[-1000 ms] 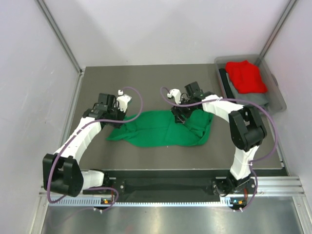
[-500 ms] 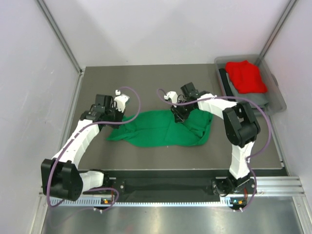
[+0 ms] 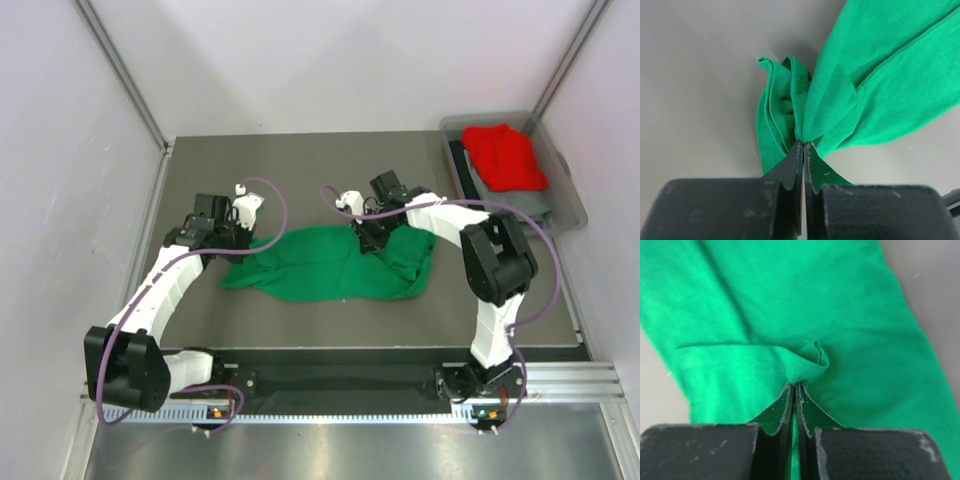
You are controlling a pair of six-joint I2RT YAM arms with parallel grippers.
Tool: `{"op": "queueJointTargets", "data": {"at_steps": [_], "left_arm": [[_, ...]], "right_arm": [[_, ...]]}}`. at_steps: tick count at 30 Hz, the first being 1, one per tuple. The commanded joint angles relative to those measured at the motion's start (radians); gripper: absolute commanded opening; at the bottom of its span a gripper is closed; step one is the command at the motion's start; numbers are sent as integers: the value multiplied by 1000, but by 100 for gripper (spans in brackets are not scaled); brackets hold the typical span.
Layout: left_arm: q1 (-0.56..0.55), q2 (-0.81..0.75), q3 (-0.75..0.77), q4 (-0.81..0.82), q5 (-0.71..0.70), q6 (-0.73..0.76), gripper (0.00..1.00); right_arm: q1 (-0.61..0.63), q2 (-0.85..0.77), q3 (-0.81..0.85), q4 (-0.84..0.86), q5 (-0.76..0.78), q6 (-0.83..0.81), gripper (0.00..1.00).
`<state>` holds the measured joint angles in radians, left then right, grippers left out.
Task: Fold and stack the t-shirts
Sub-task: Flatten the tshirt out
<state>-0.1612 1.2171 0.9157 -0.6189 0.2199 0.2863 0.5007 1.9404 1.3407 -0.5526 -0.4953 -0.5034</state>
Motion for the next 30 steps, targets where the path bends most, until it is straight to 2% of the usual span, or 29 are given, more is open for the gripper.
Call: {"op": "queueJointTargets", "data": {"at_steps": [1,5,10,13,15,16,17,18,22,28,30], "left_arm": [[9,-27,0,50,10,-6,0],[12,-27,11,50,10,-9,0],[22,-24,25,51,6,-7,0],[26,-22,31,50,4,-9,0],[28,-18,34,50,3,-9,0],[29,-16,35,51,3,-7,0],[29,-8,40,50,3,-9,0],[31,-8,43,48,3,-7,0],[34,-1,54,47,10,-10,0],[38,-21,37,48,16,-12,0],[40,-27,29,50,13,-12,0]], "right_arm": [[62,-164,-35,-32,-3,-55,0],[185,-357,-127,-90,60,-84,0],[353,-468,-235,-138,31,-46,0],[427,-503,-268,-150,44,-58,4],[440,-509,-256,-176,49,-78,12],[438,-506,-247,-200,52,-83,20],[438,-497,-227,-214,61,-83,33],[440,-491,-218,-227,66,-87,36],[432,-517,-227,-216,133,-93,37],[404,-655,-359,-77,417,-141,38],[381,-678,-423,-41,469,-165,37]]}}
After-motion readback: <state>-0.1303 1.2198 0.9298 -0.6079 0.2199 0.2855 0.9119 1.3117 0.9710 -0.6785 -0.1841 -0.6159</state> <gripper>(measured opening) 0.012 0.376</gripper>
